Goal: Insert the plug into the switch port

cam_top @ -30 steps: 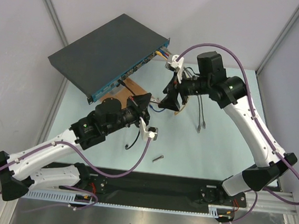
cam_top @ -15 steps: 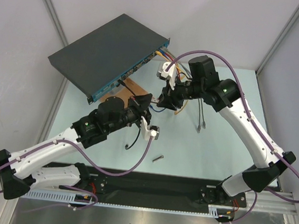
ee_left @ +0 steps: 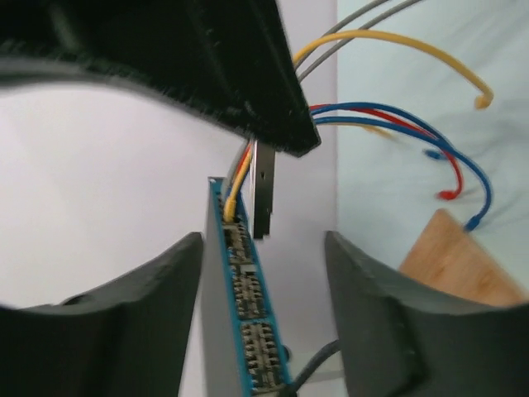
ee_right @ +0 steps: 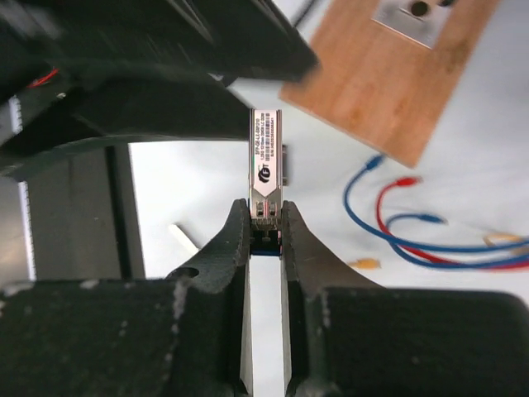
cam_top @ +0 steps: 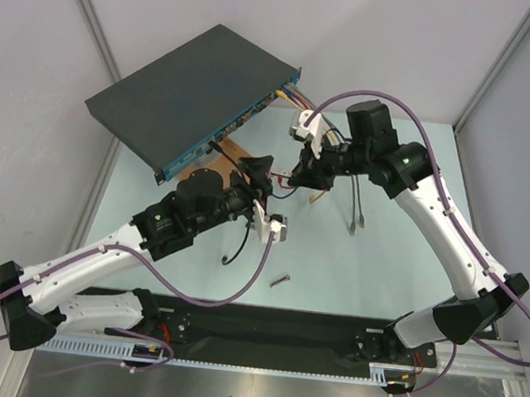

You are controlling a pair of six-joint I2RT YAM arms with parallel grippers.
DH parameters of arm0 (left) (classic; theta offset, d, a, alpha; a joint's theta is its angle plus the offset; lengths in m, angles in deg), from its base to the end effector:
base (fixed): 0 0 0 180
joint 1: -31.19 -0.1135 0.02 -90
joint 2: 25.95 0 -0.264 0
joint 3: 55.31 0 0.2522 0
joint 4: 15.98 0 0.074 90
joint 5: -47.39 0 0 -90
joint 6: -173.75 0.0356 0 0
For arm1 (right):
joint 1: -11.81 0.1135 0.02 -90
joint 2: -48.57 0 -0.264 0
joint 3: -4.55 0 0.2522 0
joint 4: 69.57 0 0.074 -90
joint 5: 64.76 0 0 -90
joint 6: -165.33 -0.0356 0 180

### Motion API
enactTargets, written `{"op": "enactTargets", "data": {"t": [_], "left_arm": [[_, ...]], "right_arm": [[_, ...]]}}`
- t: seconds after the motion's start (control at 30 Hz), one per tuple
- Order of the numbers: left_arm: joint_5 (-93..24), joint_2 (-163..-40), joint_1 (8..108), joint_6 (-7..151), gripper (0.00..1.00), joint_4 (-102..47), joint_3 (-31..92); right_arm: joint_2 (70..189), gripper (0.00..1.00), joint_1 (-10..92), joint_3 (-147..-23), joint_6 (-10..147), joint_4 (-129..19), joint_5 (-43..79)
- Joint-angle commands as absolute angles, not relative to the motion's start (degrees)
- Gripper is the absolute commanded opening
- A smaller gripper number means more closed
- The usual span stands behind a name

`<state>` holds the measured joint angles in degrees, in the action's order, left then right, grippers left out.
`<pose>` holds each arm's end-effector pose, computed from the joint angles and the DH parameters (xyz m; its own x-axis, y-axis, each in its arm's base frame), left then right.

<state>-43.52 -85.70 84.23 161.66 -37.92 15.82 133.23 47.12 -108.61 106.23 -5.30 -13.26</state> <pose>0.1459 -0.1930 0.3712 0.7490 0.6307 -0.2031 0.2731 -0.0147 0.9619 0.2318 0.1913 0.4372 0.0347 -0.4679 -0.8831 -0.9868 0.1240 -0.1044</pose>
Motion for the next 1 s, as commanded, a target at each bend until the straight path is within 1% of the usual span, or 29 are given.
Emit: {"op": "enactTargets", "data": {"t": [0.0,0.03,0.07,0.1,0.13,0.17,0.2,0.3,0.4,0.47,0.5,0.53,0.57,0.6,0.73,0.83,0.97], "left_arm": [[-46.9,-85.3,83.8,149.5,0.68,-32.4,19.4],[-47.0,-85.2,83.0,146.2,0.75,-32.3,20.4],[-46.0,-84.7,81.7,138.2,0.77,-32.6,21.8],[-44.0,-84.6,80.1,133.6,0.78,-34.8,25.5],[-42.5,-84.4,76.1,128.8,0.8,-35.6,27.3],[-36.6,-84.4,73.8,124.0,0.8,-36.0,28.8],[-35.0,-84.7,71.6,115.3,0.81,-35.4,30.0],[-32.0,-88.1,65.1,101.9,0.82,-34.6,37.2],[-30.6,-92.3,60.8,91.2,0.81,-37.1,41.8],[-31.1,-97.3,57.8,87.0,0.8,-41.5,46.2],[-32.6,-99.4,56.6,85.6,0.8,-43.8,50.4],[-32.5,-102.6,55.6,84.2,0.78,-46.5,52.7],[-32.0,-104.2,54.6,81.9,0.77,-51.6,54.3],[-30.8,-105.2,52.7,81.6,0.76,-53.4,56.0],[-27.1,-107.9,50.3,81.9,0.77,-58.7,57.0],[-27.9,-107.4,50.3,85.1,0.77,-58.2,53.8],[-29.2,-108.5,49.4,85.3,0.76,-59.9,53.4]], "right_arm": [[130.3,0.0,44.1,-107.4,104.4,-11.9,-13.2],[129.8,0.0,43.0,-104.4,102.9,-14.6,-12.3],[128.6,0.0,42.6,-102.8,100.8,-17.4,-9.8],[128.3,0.0,42.3,-101.4,97.3,-22.8,-8.4],[127.9,0.0,42.3,-99.8,96.0,-25.3,-6.9],[128.1,0.0,42.7,-97.6,94.8,-28.1,-5.2],[128.5,0.0,43.0,-97.3,93.9,-31.9,-0.3],[132.3,0.0,44.4,-101.1,91.7,-33.1,6.5],[135.3,0.0,44.9,-104.8,91.1,-32.2,5.6],[136.0,0.0,45.1,-104.5,92.2,-32.9,6.1],[136.5,0.0,45.3,-104.0,92.1,-34.5,6.9],[136.9,0.0,45.2,-104.2,91.7,-34.8,7.0],[137.3,0.0,45.3,-104.6,91.5,-34.8,7.2],[138.2,0.0,45.3,-104.9,91.6,-35.1,7.3],[140.7,0.0,44.1,-106.3,91.4,-36.1,7.6],[143.0,0.0,43.2,-109.8,91.2,-34.8,6.3],[147.9,0.0,43.3,-114.2,91.2,-33.8,6.0]]}}
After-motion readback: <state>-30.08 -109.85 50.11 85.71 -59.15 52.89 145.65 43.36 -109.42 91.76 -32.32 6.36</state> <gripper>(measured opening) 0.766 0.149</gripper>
